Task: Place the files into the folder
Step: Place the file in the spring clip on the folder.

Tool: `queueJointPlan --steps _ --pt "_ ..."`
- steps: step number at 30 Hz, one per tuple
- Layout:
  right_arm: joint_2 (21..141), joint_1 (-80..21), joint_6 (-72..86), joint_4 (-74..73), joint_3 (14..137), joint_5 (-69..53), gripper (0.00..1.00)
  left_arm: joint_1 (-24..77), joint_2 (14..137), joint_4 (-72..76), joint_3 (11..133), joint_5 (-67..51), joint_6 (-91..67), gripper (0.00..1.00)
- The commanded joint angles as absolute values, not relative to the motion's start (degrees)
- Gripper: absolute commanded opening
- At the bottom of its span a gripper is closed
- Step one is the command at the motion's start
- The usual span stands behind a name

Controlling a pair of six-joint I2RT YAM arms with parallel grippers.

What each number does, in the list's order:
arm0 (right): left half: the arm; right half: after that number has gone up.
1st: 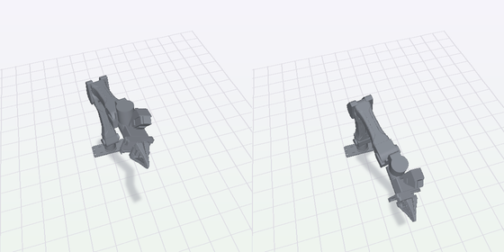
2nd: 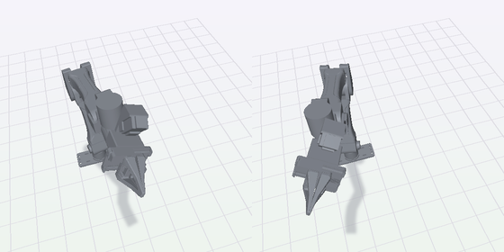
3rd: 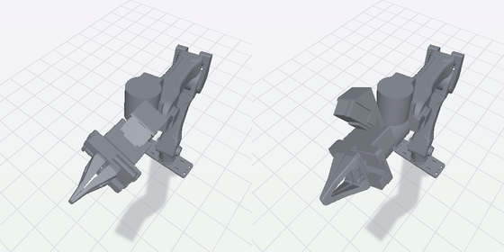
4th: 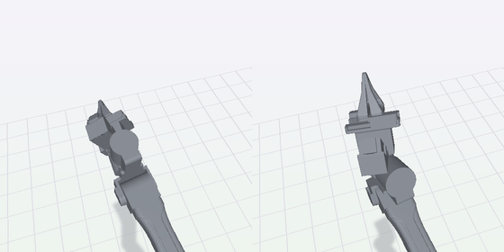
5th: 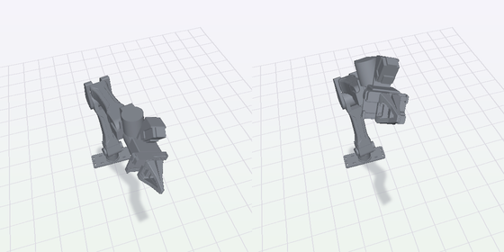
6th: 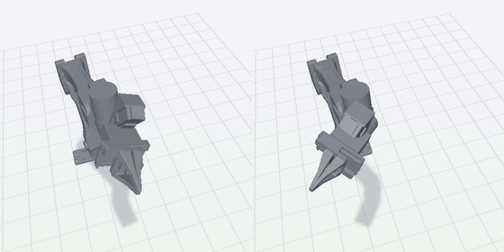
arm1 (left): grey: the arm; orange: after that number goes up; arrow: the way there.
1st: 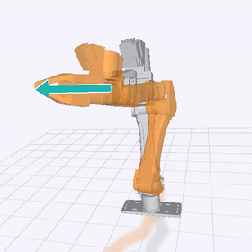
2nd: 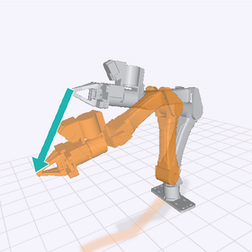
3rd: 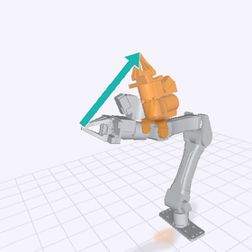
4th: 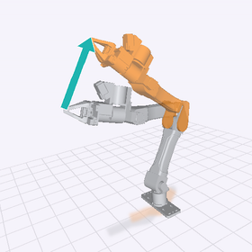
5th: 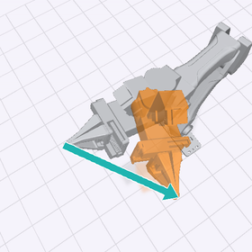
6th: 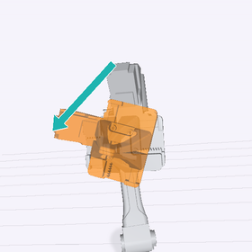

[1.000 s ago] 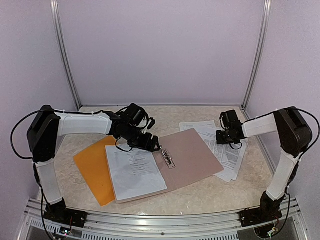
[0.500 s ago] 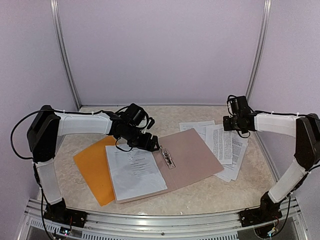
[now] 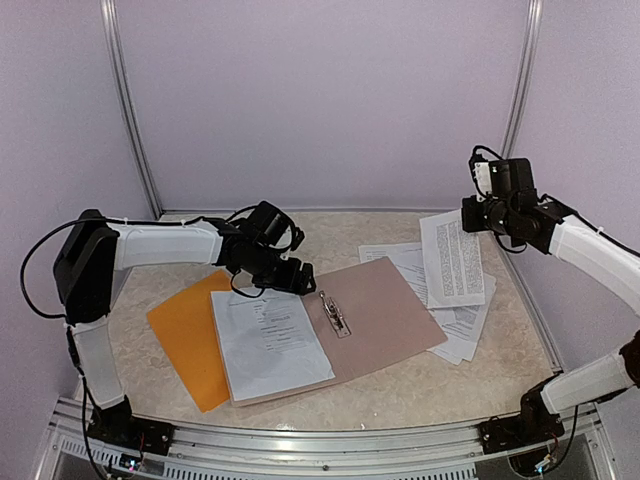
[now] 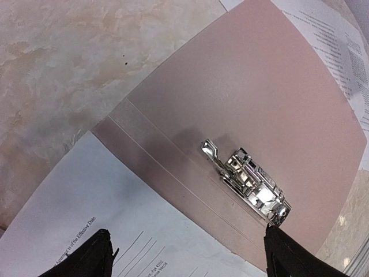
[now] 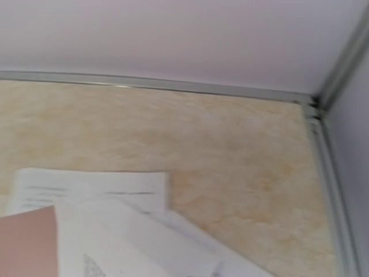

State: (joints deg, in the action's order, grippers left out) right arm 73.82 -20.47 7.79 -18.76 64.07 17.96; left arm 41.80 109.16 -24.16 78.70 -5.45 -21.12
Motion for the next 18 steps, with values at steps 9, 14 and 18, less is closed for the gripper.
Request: queueJointPlan --steps 9,14,18 --pt "76.3 -30.1 11.8 -24.6 70.4 1.5 0.0 38.4 107.5 -24.4 79.8 -3.1 -25.5 0.87" --pt "83.8 -30.3 10.9 -20.9 69.7 -2.7 0.0 38.3 107.0 -25.1 79.6 -2.3 -25.6 0.87" --pt "92.7 -30.2 8.3 -17.0 70.5 -5.0 0.0 38.4 106.5 -25.5 79.4 -2.2 -25.8 0.87"
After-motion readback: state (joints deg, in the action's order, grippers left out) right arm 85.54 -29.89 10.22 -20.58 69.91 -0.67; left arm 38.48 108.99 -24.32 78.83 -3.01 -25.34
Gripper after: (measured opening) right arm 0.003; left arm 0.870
